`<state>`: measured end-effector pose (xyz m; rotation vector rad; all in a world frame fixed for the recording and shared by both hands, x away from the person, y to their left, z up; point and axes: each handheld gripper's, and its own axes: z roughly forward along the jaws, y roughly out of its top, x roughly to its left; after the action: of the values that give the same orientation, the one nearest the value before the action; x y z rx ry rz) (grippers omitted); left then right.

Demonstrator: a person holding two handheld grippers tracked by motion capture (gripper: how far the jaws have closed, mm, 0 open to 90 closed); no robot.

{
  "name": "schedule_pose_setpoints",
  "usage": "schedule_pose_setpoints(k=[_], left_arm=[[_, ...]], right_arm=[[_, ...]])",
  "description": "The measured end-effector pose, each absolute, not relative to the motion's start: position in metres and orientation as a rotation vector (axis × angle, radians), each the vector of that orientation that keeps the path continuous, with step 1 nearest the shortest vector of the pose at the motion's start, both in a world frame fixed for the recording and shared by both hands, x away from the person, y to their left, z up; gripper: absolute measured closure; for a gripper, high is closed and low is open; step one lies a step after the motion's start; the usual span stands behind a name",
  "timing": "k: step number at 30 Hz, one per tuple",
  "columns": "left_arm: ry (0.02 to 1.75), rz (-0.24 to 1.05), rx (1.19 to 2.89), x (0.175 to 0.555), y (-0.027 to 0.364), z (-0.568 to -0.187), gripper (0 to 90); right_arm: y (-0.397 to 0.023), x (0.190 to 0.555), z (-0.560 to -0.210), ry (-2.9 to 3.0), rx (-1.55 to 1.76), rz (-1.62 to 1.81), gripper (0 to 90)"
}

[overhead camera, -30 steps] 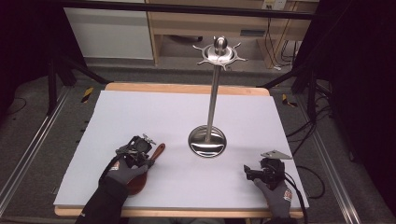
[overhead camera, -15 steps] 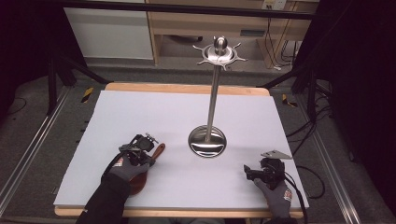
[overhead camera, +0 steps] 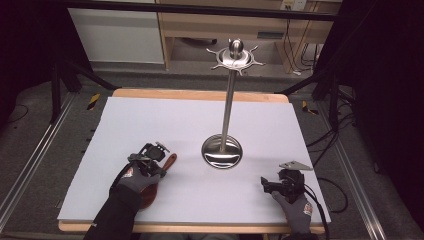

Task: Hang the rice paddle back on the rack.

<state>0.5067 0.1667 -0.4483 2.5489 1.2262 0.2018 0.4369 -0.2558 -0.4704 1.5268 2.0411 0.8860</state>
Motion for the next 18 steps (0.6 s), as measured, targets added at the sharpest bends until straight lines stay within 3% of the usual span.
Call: schedule_pose_setpoints(k=[18], left_arm=[[1.225,0.217,2.582,0.5082,0.1636,-0.4467,77.6]], right_arm=[[-0.2569,0.4375,-0.4703,2.042,1.535,0.885,10.3]])
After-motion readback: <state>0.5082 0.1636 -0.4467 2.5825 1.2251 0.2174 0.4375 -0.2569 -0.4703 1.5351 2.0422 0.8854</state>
